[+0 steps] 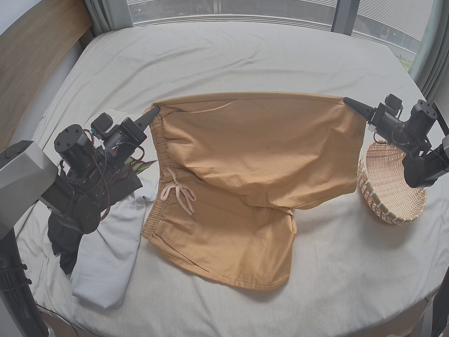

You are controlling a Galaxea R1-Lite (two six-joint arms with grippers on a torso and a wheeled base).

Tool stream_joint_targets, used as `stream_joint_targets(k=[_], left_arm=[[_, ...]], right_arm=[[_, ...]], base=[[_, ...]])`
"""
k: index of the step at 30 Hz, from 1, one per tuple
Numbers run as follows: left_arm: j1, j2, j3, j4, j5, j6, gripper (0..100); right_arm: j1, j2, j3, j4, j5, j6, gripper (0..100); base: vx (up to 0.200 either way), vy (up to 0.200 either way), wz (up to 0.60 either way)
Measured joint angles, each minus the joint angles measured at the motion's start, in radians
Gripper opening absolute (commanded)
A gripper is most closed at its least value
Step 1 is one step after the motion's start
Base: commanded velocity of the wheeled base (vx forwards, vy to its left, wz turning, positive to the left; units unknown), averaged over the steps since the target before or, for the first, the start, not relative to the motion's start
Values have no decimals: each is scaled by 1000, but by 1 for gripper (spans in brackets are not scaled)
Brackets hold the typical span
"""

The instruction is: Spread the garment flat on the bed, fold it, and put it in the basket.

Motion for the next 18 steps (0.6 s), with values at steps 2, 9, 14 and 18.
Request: stream_joint_targets(k=[2, 9, 14, 18], left_arm=[[3, 21, -24, 4, -3, -1, 0], [5, 77, -76, 20, -2, -1, 100], [12, 97, -109, 64, -7, -3, 100], [13, 103, -149, 109, -5, -17, 100]], right_arm=[[2, 14, -11, 0, 0, 0, 0], [3, 70, -47, -8, -8, 0, 0], [5, 112, -97, -8, -27, 0, 100], [10, 143, -142, -5, -53, 0, 100]], base=[[0, 0, 0], [0, 0, 0], [0, 0, 0], [0, 0, 0]])
